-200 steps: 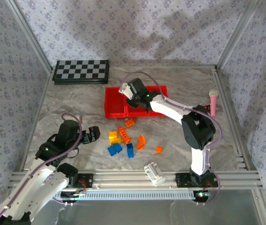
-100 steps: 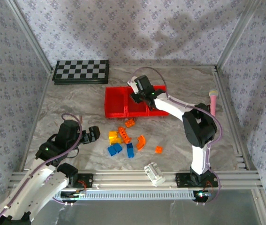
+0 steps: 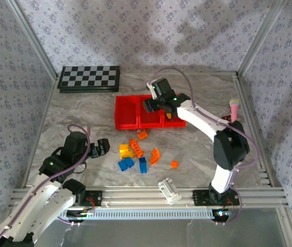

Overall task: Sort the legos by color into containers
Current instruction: Place the lego in the container, then pick up the lego from the bottom-center of the table.

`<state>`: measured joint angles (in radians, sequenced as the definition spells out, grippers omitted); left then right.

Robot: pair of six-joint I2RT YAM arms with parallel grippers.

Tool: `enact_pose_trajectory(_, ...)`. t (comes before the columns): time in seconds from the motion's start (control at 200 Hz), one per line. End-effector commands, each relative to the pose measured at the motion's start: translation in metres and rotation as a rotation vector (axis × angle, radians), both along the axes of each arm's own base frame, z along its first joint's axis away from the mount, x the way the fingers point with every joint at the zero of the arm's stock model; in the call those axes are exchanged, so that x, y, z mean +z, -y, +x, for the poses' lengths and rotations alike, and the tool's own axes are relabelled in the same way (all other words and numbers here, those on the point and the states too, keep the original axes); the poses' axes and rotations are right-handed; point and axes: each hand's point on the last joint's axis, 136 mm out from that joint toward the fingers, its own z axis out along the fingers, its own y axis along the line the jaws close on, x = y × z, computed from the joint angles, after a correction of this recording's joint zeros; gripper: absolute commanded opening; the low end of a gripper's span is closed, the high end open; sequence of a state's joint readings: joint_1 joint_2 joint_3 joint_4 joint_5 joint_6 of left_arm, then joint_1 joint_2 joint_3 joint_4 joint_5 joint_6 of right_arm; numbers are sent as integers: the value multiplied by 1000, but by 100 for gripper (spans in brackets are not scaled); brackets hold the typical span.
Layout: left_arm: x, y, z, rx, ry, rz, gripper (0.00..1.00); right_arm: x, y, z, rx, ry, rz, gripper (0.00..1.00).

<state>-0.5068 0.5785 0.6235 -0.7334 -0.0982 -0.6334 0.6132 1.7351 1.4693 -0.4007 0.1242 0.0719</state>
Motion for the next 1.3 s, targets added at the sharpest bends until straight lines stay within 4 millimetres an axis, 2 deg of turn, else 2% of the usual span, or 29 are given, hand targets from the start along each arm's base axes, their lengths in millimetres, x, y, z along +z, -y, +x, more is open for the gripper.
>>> enact_pose_trajectory(0.0,12,1,3,-2,31,-4,100,28,34,-23,-133,-22,32,79)
enact_pose_trajectory(0.11,14,2,5,-6,38,3,100,46,72,-40,-288,0,36,84)
enact_pose_trajectory(0.225,16,3,8,-16,36,17,100,50,108,-65,-382,-35,32,92)
enact_pose_trajectory(0.34,17,4,9,-29,35,27,100,49,132,-96,-452,-79,87,94)
enact_pose_trajectory(0.45,16,7,11,-42,38,26,100,35,154,-132,-546,-173,154,94)
enact_pose_trajectory(0.475,17,8,11,-46,40,25,100,20,163,-145,-569,-211,122,94)
enact_pose_trajectory(0.57,18,11,12,-65,40,26,100,-4,185,-181,-686,-296,126,94)
enact_pose_trajectory(0.63,19,13,12,-78,41,20,100,-17,194,-197,-731,-315,151,94)
enact_pose_trajectory(0.75,21,19,11,-106,35,9,100,-50,192,-229,-789,-417,271,95)
enact_pose_trajectory(0.805,21,19,10,-112,32,6,100,-65,184,-238,-797,-460,335,97)
enact_pose_trajectory(0.895,20,21,10,-116,31,3,100,-91,166,-245,-787,-538,396,99)
enact_pose_trajectory(0.975,17,22,12,-115,37,-4,100,-110,151,-247,-771,-584,382,99)
enact_pose_trajectory(1.294,6,29,20,-131,8,-9,100,-136,108,-243,-715,-627,197,96)
